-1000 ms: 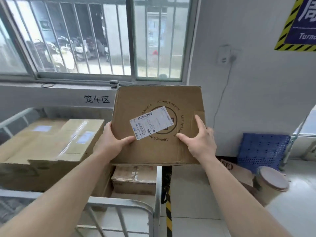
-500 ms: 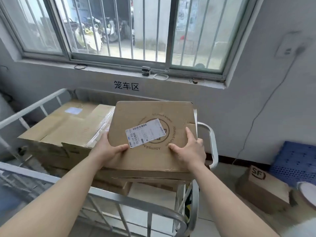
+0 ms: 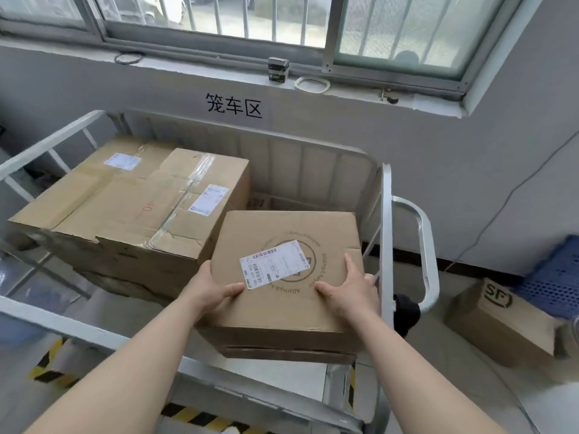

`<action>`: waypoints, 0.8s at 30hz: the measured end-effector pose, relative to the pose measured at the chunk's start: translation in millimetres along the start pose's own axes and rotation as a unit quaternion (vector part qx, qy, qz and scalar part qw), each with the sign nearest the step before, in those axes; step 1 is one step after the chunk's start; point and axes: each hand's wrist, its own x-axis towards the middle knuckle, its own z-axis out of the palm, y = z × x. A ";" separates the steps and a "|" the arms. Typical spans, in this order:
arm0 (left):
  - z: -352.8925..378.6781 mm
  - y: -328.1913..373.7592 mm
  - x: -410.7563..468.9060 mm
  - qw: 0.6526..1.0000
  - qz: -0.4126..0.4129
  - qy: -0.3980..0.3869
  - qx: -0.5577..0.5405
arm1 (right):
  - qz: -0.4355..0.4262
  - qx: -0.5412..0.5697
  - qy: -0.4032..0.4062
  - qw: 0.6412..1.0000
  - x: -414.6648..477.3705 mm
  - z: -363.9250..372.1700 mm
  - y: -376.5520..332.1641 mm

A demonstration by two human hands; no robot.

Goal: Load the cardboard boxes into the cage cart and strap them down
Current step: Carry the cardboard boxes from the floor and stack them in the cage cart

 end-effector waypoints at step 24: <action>131.9 -127.8 185.0 0.972 -0.093 -0.148 0.156 | 0.219 0.018 -0.093 0.971 124.9 188.4 123.5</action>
